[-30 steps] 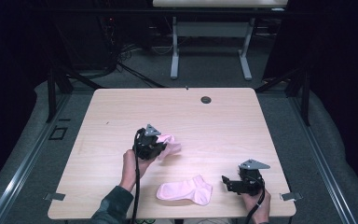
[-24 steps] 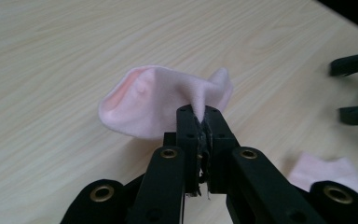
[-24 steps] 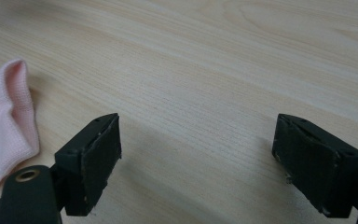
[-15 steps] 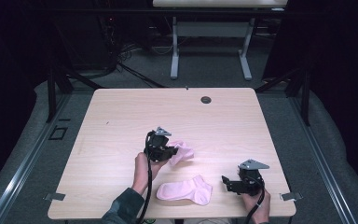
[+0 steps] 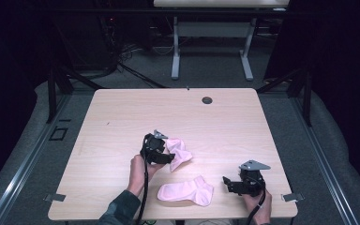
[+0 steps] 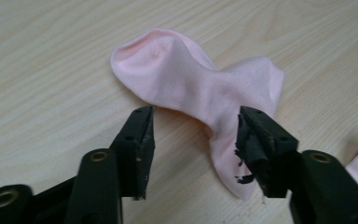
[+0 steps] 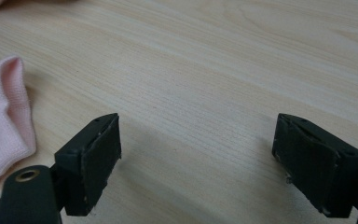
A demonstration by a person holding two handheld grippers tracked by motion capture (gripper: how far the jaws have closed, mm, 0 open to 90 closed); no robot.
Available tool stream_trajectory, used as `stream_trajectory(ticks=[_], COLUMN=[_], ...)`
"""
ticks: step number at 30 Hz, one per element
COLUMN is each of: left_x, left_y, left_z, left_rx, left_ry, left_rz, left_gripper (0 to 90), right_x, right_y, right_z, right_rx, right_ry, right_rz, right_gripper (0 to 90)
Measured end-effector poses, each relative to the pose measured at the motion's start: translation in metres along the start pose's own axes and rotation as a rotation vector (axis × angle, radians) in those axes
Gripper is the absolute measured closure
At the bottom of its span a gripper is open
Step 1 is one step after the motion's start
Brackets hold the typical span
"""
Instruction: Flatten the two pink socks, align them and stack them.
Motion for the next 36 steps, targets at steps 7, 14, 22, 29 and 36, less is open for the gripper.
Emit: stream_trajectory(ticks=[7, 14, 22, 29, 36], left_x=[-0.034, -0.036, -0.023, -0.018, -0.027], left_y=[0.008, 0.035, 0.044, 0.043, 0.025], left_z=[-0.001, 0.0, 0.005, 0.005, -0.006], left_rx=[0.066, 0.188, 0.212, 0.193, 0.066], left_ry=[0.19, 0.234, 0.178, 0.135, -0.002], left_rz=[0.019, -0.014, -0.015, 0.018, 0.2], left_gripper=[46.7, 51.4, 71.8, 86.0, 85.9], right_x=[0.0, 0.0, 0.001, 0.001, 0.002], right_y=[0.0, 0.0, 0.0, 0.0, 0.0], right_z=[0.0, 0.0, 0.0, 0.0, 0.0], right_rx=[0.006, 0.006, 0.002, 0.003, 0.002], right_ry=[-0.011, -0.013, -0.01, -0.022, -0.025], right_rz=[0.002, 0.005, 0.006, 0.007, 0.012], right_gripper=[14.7, 14.7, 14.7, 14.8, 14.8])
Point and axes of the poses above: each handheld gripper's, and its own axes: y roughly forward along the jaws, z roughly out of its underside, x roughly to its left, the point moved 4 cm from there along y, roughly forward along the jaws, and after that the axes turned 15 degrees about z, right-handed, at the moved point
